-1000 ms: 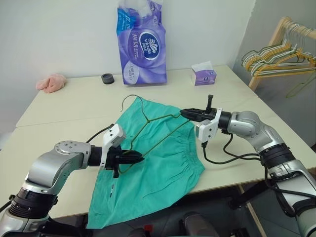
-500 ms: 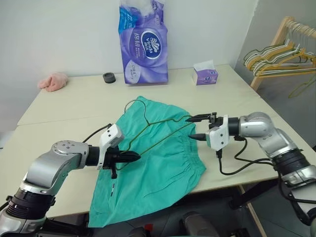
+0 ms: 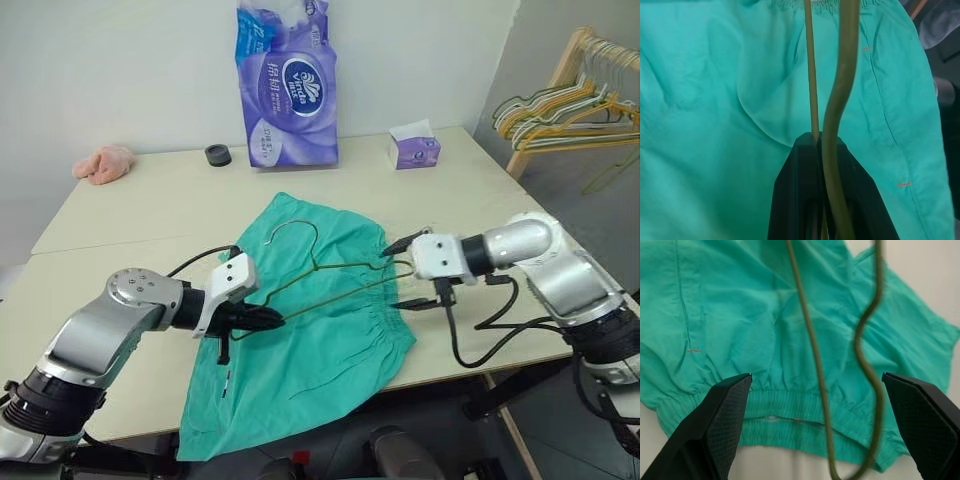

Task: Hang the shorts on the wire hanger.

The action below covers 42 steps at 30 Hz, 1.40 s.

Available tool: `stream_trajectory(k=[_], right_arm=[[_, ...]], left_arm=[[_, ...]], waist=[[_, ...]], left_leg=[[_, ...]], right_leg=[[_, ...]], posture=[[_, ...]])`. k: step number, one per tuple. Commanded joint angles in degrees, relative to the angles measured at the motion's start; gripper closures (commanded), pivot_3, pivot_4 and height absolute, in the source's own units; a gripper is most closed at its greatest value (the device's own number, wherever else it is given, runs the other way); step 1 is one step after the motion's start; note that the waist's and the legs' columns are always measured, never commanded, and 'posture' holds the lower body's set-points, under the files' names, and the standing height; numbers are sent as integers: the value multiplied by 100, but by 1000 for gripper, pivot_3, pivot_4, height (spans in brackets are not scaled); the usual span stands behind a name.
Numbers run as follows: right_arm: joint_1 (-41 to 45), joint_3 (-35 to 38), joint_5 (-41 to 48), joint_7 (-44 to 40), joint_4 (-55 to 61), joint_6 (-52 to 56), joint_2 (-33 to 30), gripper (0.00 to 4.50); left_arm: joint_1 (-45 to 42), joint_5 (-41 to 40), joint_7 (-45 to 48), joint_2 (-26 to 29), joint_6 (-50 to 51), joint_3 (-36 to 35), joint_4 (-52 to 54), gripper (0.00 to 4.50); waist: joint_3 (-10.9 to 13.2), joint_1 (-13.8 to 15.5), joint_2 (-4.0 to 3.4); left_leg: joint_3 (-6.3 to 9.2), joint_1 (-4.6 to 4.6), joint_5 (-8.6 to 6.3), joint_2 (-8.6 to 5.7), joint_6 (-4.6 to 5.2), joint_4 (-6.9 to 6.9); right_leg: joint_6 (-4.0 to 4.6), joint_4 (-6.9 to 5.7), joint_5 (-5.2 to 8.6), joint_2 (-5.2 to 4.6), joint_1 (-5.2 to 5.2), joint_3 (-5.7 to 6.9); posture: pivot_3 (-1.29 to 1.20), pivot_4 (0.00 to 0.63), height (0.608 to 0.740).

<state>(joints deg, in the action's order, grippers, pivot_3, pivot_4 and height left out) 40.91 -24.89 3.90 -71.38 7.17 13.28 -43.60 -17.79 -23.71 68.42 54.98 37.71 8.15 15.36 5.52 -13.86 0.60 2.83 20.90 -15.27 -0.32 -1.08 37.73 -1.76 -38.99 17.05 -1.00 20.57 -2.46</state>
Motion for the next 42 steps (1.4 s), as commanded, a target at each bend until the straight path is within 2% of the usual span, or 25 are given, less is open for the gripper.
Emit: stream_trajectory(k=[1,3,6,12,17,24,27,32,33,37,42], right_arm=[[359,-175,-354,-139,-53,155,93,52],[490,-281,-467,-209,-166,243,200,52],[626,-379,-554,-327,-251,421,330,604],[620,-459,-672,-520,-240,576,401,2662],[565,-531,-770,-609,-220,680,443,4478],[446,-426,-698,-649,-184,698,402,4478],[362,-358,-634,-640,-155,732,359,4500],[191,-204,-516,-666,-81,892,252,4500],[77,-83,-436,-678,-57,1015,141,4500],[-275,300,-215,-684,11,1296,-209,4500],[-945,985,305,-585,222,2106,-666,4500]], left_arm=[[-45,92,73,36,-158,50,163,4500],[-37,104,60,35,-170,60,185,4500],[6,144,47,49,-194,50,240,4500],[58,175,-12,47,-178,15,338,4500],[81,134,-51,16,-167,-20,425,4500],[1,-129,-259,-277,-52,-244,314,4500],[-25,-58,-317,-400,-270,-361,153,3830],[-2,-18,-801,-783,-575,-812,-90,2362],[-71,-222,-954,-880,-430,-1135,-224,2073],[-245,-689,-1318,-987,-93,-1963,-604,2073],[-15,-646,-1444,-858,-214,-2334,-915,2073]], waist=[[3,-17,1],[4,-24,2],[4,-24,2],[3,-22,1],[3,-21,1],[3,-24,1],[0,-23,6],[0,-25,4],[0,-24,4],[-2,-19,7],[-5,-35,10]], left_leg=[[-1,1,0,-1,0,0],[1,7,0,-1,0,0],[2,14,0,0,0,0],[8,88,1,0,-1,14],[8,93,1,-2,-1,13],[10,91,1,-3,-1,14],[11,91,1,-3,-1,16],[14,93,1,-3,-1,18],[13,92,1,-4,-1,19],[20,95,1,-4,-1,23],[20,94,1,-4,-1,21]], right_leg=[[0,0,0,-1,3,-1],[0,0,0,-1,7,2],[1,-1,-1,-1,16,2],[17,-10,-22,-2,86,8],[16,-9,-24,-5,88,10],[15,-10,-24,-5,86,14],[14,-10,-25,-5,86,15],[14,-11,-26,-6,85,16],[13,-11,-26,-6,85,15],[10,-11,-28,-7,84,21],[9,-11,-28,-8,83,22]], posture=[[-267,45,740],[-262,44,740],[-262,44,740],[-251,41,740],[-251,40,740],[-255,39,740],[-255,39,740],[-262,38,740],[-265,38,740],[-274,37,740],[-289,38,740]])
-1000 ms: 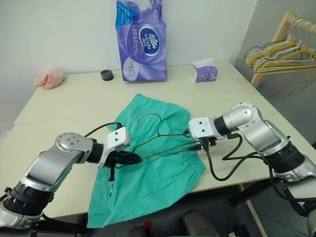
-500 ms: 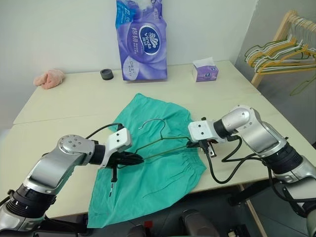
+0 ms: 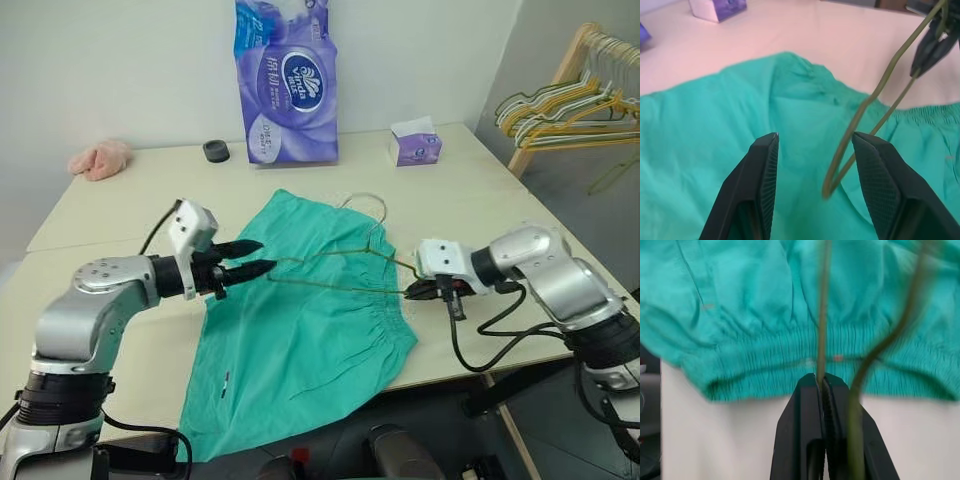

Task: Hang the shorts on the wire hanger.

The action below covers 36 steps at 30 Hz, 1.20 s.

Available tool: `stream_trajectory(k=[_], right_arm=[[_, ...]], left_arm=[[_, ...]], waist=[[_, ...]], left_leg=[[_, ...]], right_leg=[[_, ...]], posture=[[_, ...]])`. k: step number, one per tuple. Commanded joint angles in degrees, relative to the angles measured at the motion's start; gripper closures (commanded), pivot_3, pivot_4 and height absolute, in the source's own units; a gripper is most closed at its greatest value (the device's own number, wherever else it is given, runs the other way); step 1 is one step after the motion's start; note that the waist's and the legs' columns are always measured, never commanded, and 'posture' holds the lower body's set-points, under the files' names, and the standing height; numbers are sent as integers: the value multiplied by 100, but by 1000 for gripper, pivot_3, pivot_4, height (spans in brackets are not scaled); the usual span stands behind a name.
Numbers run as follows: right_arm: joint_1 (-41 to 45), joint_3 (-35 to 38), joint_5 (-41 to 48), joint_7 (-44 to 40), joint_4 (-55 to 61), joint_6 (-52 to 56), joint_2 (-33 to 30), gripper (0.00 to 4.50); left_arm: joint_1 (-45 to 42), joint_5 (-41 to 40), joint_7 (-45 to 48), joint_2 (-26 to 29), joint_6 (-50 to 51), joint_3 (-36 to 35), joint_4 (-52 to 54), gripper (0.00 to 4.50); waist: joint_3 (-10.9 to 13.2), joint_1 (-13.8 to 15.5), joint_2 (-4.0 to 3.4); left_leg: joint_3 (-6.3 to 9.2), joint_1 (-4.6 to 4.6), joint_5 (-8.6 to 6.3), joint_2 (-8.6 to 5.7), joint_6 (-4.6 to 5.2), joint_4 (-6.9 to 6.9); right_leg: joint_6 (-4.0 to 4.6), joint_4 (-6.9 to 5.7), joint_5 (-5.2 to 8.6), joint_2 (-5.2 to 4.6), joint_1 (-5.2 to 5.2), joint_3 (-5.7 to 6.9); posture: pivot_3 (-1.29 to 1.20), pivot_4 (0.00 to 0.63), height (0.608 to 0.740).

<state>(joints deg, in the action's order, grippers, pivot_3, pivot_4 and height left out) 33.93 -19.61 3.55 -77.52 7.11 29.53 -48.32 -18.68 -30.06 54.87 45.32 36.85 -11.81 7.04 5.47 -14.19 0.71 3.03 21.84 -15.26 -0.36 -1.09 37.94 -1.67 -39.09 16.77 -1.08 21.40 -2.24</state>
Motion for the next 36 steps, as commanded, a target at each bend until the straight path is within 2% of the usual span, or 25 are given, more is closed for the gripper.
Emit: stream_trajectory(k=[1,4,6,9,14,21,36], right_arm=[[-401,591,453,60,275,673,-276,4500],[-980,1102,860,188,354,1347,-522,4500],[-1335,1405,1054,346,449,1683,-630,4500],[-1864,1908,1413,547,513,2276,-732,4500],[-2389,2463,1852,833,505,2848,-813,4500],[-2635,2869,2370,1164,285,3435,-724,4500],[-1965,2160,2890,1601,42,4167,-427,4500]], left_arm=[[161,-16,-77,105,-149,-369,-110,2073],[570,-369,303,182,138,-430,66,1519],[773,-483,510,288,235,-401,213,910],[830,-246,547,300,-178,-311,250,23],[863,-86,801,405,-536,-171,126,23],[977,-11,1149,501,-762,-35,162,23],[1179,263,1085,487,-1081,133,372,23]], waist=[[0,-5,-3],[0,-13,-3],[1,-21,-1],[1,-17,-1],[-1,-27,-2],[-1,-75,-3],[-2,-144,-2]], left_leg=[[-1,0,0,-1,0,-1],[-7,0,0,-2,0,-1],[-8,1,0,-2,0,0],[-7,0,0,-1,0,0],[-17,-8,3,-2,3,3],[-26,-5,2,1,3,0],[-26,-4,2,1,3,-1]], right_leg=[[0,0,0,0,0,-1],[0,1,0,-2,0,-6],[0,1,0,-3,0,-7],[-1,1,1,-1,0,-4],[-22,1,12,2,-8,-12],[-23,2,13,6,-2,-20],[-25,3,14,6,-2,-21]], posture=[[-296,39,740],[-305,41,740],[-316,43,740],[-324,43,740],[-339,42,740],[-342,40,740],[-314,37,740]])
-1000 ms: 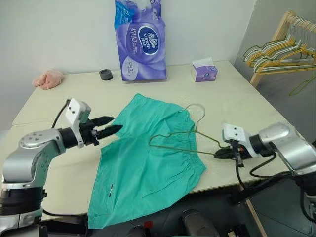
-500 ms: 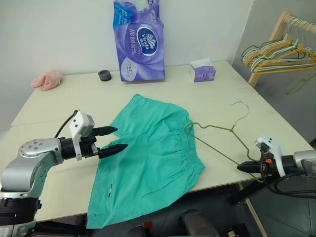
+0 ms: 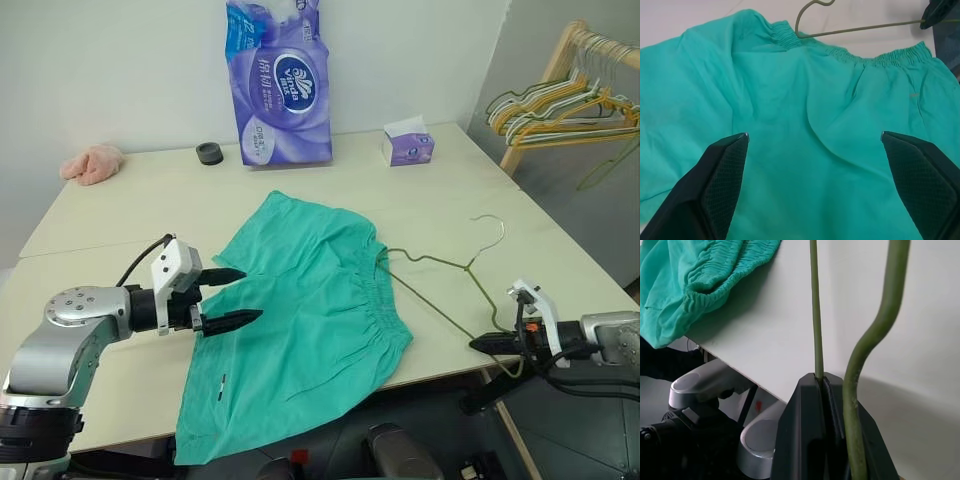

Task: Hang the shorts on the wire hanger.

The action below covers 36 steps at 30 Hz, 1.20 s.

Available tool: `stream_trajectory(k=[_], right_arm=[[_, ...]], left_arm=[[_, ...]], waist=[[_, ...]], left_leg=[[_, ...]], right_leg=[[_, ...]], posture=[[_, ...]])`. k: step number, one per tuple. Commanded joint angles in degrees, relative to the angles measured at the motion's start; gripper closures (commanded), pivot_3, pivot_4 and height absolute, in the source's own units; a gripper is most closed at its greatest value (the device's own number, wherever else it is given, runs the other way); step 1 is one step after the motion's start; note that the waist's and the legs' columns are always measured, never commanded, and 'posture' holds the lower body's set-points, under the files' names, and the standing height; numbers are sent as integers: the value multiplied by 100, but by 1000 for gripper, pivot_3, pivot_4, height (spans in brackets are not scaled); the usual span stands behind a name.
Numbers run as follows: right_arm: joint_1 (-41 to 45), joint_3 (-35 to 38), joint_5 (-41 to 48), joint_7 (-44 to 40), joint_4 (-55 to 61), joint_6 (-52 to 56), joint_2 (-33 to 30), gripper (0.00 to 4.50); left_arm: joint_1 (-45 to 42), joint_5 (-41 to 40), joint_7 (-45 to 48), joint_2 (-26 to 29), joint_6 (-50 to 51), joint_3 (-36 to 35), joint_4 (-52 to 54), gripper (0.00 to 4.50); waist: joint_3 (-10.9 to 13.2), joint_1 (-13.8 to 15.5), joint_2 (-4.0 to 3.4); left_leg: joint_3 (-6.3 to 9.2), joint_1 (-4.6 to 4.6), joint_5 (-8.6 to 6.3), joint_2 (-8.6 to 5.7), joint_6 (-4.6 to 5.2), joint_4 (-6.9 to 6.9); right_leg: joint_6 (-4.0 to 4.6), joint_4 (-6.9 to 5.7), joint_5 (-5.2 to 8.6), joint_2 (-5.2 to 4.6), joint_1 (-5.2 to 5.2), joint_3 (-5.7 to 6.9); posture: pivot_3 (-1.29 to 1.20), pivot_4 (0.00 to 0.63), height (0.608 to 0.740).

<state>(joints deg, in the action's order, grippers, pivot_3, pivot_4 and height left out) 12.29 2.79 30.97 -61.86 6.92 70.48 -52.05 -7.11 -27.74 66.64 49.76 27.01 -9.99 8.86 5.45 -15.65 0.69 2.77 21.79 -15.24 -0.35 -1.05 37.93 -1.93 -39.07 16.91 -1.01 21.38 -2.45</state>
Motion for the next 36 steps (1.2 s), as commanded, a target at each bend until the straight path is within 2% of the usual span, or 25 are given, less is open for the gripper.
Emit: stream_trajectory(k=[1,10,17,22,28,34,36], right_arm=[[223,-139,129,34,40,67,-85,4500],[159,-165,145,-139,-401,-91,-430,4500],[279,-357,298,-158,-375,-18,-319,4500],[860,-779,246,16,-761,188,200,4500],[1323,-914,337,121,-1156,519,629,4500],[1829,-417,428,791,-1555,1168,1554,4500],[2006,40,399,1219,-1815,1469,1939,4500]], left_arm=[[43,47,-126,38,-104,-64,198,23],[164,10,-413,27,-106,-221,154,23],[34,42,-346,103,-127,-197,-31,23],[-50,110,-368,61,-177,-131,-107,23],[-6,133,-430,24,-208,-152,-79,23],[-2,135,-501,-2,-222,-139,-59,23],[-3,136,-515,-6,-232,-134,-55,23]], waist=[[0,2,0],[-2,40,2],[-2,59,2],[-3,22,0],[-4,45,1],[-7,38,1],[-8,55,1]], left_leg=[[1,0,0,0,0,0],[1,1,0,0,0,1],[0,0,0,0,0,1],[2,0,0,2,0,0],[3,6,0,-2,0,2],[6,2,0,1,0,1],[7,5,0,0,0,1]], right_leg=[[0,0,0,0,0,1],[0,0,0,-2,0,2],[-1,0,0,-1,0,1],[-1,-1,-1,2,1,2],[12,-1,-12,-3,2,2],[17,-7,-21,0,3,3],[19,-6,-22,-2,4,4]], posture=[[-310,36,740],[-302,35,740],[-305,37,740],[-301,36,740],[-279,31,740],[-271,29,740],[-271,29,740]])
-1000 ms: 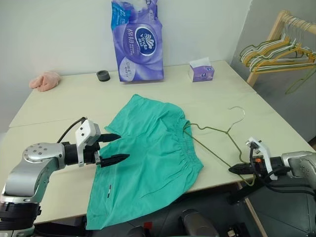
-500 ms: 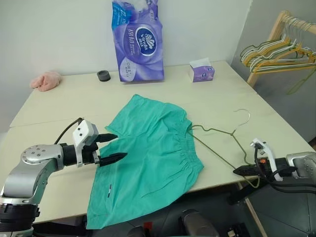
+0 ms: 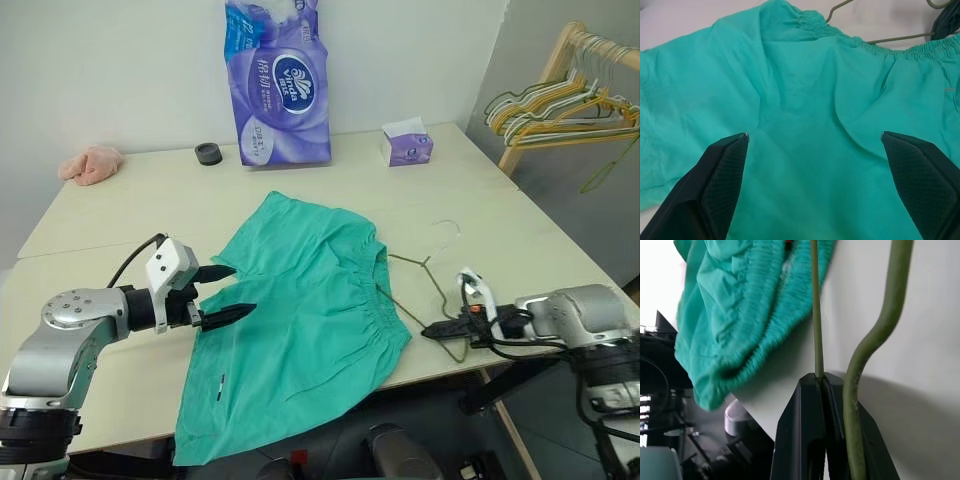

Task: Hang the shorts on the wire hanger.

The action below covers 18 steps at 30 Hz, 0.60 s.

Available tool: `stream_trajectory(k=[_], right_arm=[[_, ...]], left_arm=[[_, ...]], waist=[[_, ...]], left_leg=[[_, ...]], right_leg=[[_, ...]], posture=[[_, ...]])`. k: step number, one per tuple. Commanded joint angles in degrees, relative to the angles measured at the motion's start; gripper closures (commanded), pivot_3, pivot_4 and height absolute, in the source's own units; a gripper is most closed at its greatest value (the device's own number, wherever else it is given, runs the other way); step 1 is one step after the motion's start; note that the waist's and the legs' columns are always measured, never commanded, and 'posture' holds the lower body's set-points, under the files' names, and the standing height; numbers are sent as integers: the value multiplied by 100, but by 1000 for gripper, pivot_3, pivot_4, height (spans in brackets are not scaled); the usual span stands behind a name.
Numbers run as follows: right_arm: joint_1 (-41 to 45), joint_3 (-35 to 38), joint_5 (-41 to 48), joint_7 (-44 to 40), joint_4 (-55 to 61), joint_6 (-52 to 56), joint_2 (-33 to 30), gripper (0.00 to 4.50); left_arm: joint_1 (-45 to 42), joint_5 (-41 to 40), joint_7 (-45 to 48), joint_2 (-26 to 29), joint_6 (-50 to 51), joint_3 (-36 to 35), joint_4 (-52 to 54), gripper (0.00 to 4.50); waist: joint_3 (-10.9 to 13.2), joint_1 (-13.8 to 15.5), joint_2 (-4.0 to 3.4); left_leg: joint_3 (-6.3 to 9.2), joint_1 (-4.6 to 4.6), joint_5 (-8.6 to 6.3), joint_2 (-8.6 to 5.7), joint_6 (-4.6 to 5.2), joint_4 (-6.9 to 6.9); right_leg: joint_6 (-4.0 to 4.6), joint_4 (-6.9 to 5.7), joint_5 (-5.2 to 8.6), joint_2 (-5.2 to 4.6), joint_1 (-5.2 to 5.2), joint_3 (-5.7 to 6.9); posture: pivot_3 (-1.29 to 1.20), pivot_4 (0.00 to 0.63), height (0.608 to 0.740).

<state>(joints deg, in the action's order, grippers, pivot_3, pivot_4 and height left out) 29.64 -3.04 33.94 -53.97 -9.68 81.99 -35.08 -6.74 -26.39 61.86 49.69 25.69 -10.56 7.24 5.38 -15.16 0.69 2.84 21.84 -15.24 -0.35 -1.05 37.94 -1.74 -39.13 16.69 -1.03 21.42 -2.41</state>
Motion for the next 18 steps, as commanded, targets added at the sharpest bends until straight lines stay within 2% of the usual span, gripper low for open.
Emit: stream_trajectory(k=[1,5,7,10,14,18], right_arm=[[323,767,112,569,-201,418,368,4500],[400,1683,42,1374,-121,878,1071,4500],[370,1845,104,1495,88,829,1153,4500],[381,1904,255,1520,403,818,1104,4500],[206,1583,261,1550,1005,475,976,4500],[251,1688,197,1938,1096,743,1284,4500]], left_arm=[[-39,5,-41,0,-108,-76,108,23],[-31,14,-102,-51,-121,-55,154,23],[-20,18,-123,-75,-131,-50,170,23],[-75,16,-223,-138,-129,-74,140,23],[-323,89,-496,-299,-165,-90,-26,23],[-513,142,-677,-438,-199,-87,-117,23]], waist=[[0,19,1],[-3,80,0],[-3,90,-1],[-4,105,-2],[-6,95,0],[-8,75,0]], left_leg=[[0,1,0,-1,0,1],[0,2,0,-2,0,1],[1,2,0,-2,0,0],[0,3,0,-4,0,1],[0,2,0,-3,0,2],[1,1,0,-1,0,2]], right_leg=[[0,0,-1,-1,0,0],[-2,0,-4,-3,1,-1],[-2,-3,-4,-3,2,0],[-3,-3,-4,-3,1,-1],[-4,-3,-4,-2,1,0],[-5,-7,-4,0,1,0]], posture=[[-271,29,740],[-262,27,740],[-262,27,740],[-266,29,740],[-271,27,740],[-278,25,740]])
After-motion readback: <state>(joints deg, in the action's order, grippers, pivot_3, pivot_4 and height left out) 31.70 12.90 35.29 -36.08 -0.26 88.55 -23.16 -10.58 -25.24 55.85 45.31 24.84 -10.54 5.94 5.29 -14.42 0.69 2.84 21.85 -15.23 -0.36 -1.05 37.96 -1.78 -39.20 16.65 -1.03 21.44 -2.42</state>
